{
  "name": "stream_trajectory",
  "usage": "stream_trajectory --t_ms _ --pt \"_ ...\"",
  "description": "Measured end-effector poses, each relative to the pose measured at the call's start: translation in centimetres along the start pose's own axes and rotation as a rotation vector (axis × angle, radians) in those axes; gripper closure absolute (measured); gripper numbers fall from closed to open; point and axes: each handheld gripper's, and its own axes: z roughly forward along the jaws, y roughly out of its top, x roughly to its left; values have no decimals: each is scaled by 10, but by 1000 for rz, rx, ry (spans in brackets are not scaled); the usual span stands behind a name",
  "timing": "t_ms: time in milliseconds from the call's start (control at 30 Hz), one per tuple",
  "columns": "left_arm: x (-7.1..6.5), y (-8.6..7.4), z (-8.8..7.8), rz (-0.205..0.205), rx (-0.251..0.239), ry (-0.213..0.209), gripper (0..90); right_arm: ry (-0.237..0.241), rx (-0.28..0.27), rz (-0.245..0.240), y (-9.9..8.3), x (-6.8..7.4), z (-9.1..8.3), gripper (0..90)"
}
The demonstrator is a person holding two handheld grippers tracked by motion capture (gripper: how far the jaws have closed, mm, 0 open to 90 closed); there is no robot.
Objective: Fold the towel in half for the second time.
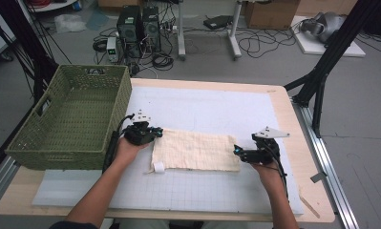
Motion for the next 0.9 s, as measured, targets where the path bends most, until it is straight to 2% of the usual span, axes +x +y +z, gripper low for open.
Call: stream_trajectory --t_ms 100,267,333,433,533,633,833,900 --pt "0 0 -1 4 5 -4 837 6 26 -10 12 -3 12 142" --pt "0 0 -2 5 8 -1 837 41 59 -31 28 -6 34 358" --pt "0 0 -1 2 7 -4 836 51 93 -51 29 -6 44 416" --pt "-1 0 -1 -3 7 -6 835 65 124 -64 30 -6 55 450" --pt "0 0 -2 -3 14 0 834 65 138 -72 29 -6 61 484" --pt "0 -1 -1 -15 12 -1 833 64 167 -53 26 -8 65 523" --pt "0 -1 0 -16 22 1 834 109 186 -38 24 -8 67 700" --pt "0 -2 0 -20 25 1 834 134 194 -43 24 -6 66 812"
